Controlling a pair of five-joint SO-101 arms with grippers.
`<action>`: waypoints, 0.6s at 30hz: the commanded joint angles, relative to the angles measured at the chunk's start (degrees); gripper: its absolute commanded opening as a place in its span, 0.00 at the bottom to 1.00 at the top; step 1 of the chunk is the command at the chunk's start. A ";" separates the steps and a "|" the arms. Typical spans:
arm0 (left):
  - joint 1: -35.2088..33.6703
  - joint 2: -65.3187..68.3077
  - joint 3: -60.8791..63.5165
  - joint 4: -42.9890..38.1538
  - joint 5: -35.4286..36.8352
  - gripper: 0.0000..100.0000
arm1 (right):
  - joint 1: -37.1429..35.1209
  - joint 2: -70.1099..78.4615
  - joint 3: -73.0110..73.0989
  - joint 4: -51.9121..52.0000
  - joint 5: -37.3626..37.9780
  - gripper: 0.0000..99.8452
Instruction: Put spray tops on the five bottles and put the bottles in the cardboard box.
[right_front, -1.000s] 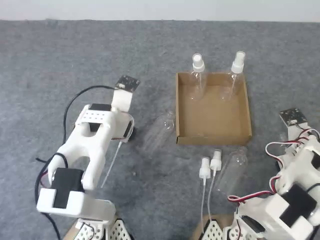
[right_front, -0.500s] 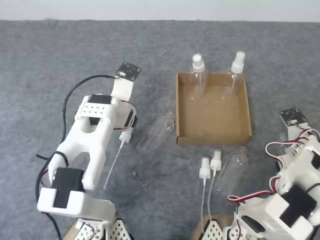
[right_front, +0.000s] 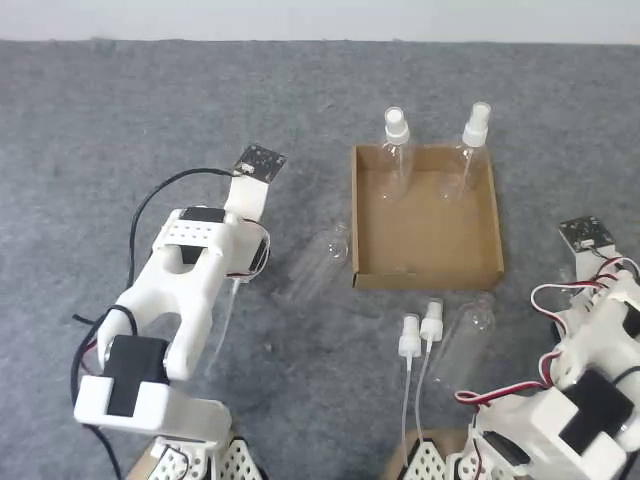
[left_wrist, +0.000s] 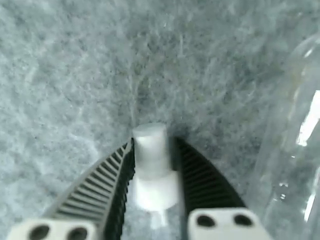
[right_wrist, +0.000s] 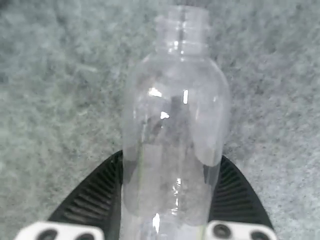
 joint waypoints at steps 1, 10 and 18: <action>0.18 -0.44 -0.57 1.67 -0.70 0.01 | 0.48 -3.03 0.00 0.22 0.44 0.14; 0.70 -8.44 -4.09 11.08 2.64 0.01 | 0.31 -3.82 -5.10 5.76 0.35 0.14; 2.37 -14.77 -2.95 13.19 3.96 0.01 | 0.31 -6.55 -11.78 14.46 0.53 0.26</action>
